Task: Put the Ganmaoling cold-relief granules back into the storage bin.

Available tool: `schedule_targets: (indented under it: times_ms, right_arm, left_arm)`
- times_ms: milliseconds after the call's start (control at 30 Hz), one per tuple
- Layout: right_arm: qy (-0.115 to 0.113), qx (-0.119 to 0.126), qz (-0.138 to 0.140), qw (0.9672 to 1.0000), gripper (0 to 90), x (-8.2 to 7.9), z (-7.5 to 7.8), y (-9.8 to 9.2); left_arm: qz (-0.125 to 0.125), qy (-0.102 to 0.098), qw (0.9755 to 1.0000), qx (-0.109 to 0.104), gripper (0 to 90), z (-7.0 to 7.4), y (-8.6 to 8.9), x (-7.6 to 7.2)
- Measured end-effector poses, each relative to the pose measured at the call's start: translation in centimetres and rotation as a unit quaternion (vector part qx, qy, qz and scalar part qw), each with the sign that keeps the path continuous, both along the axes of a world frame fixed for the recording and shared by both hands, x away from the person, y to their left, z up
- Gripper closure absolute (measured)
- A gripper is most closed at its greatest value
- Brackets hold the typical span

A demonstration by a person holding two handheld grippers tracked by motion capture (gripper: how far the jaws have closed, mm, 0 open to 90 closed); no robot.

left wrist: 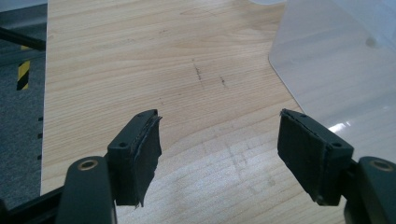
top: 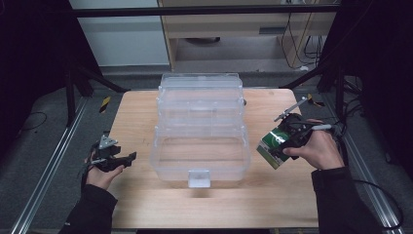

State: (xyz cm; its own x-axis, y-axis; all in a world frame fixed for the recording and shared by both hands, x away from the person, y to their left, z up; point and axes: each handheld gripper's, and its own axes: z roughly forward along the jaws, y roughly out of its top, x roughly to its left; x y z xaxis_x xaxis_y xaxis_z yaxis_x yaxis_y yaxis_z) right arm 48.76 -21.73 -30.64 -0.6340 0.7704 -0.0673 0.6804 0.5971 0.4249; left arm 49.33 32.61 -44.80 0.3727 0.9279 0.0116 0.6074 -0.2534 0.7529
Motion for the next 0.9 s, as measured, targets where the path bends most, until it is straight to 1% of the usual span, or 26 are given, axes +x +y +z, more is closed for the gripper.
schedule_targets:
  times_ms: [67, 133, 200, 267, 367, 500, 633, 767, 867, 900]
  right_arm:
    - [-0.003, 0.006, 0.011, 0.9999, 17.6, 0.1, 0.3, 0.1]
    - [-0.005, 0.008, 0.028, 0.9996, 17.6, 0.3, 0.5, 0.4]
    - [-0.002, 0.008, 0.038, 0.9992, 17.6, 0.5, 0.7, 0.7]
    - [-0.004, 0.004, 0.052, 0.9986, 17.6, 0.7, 0.9, 1.1]
    - [-0.004, 0.002, 0.064, 0.9980, 17.6, 1.0, 1.2, 1.7]
    - [-0.001, 0.001, 0.085, 0.9964, 17.5, 1.4, 1.5, 2.4]
    - [0.004, 0.008, 0.105, 0.9944, 17.6, 1.7, 1.9, 2.8]
    - [0.006, 0.006, 0.123, 0.9924, 17.6, 2.1, 2.2, 3.4]
    - [0.005, 0.006, 0.146, 0.9892, 17.6, 2.3, 2.3, 3.8]
    - [0.005, 0.007, 0.158, 0.9874, 17.5, 2.4, 2.4, 4.0]
  left_arm:
    - [0.000, -0.001, 1.0000, -0.001, 29.1, 0.0, 0.0, 0.0]
    - [-0.001, 0.000, 1.0000, 0.000, 29.2, 0.0, 0.0, 0.0]
    - [-0.001, 0.000, 1.0000, 0.000, 29.2, 0.0, -0.1, 0.0]
    - [-0.002, 0.000, 1.0000, 0.000, 29.2, 0.0, -0.1, 0.0]
    - [-0.002, 0.000, 1.0000, 0.000, 29.2, 0.0, -0.1, 0.0]
    - [0.000, -0.002, 1.0000, -0.004, 29.3, 0.0, 0.0, 0.0]
    - [-0.002, 0.000, 1.0000, 0.000, 29.3, 0.0, 0.0, 0.0]
    - [-0.003, -0.001, 1.0000, 0.000, 29.3, 0.0, -0.1, 0.0]
    - [-0.003, 0.000, 1.0000, 0.000, 29.3, 0.0, -0.1, 0.0]
    - [-0.003, -0.001, 1.0000, 0.000, 29.3, 0.0, -0.1, 0.0]
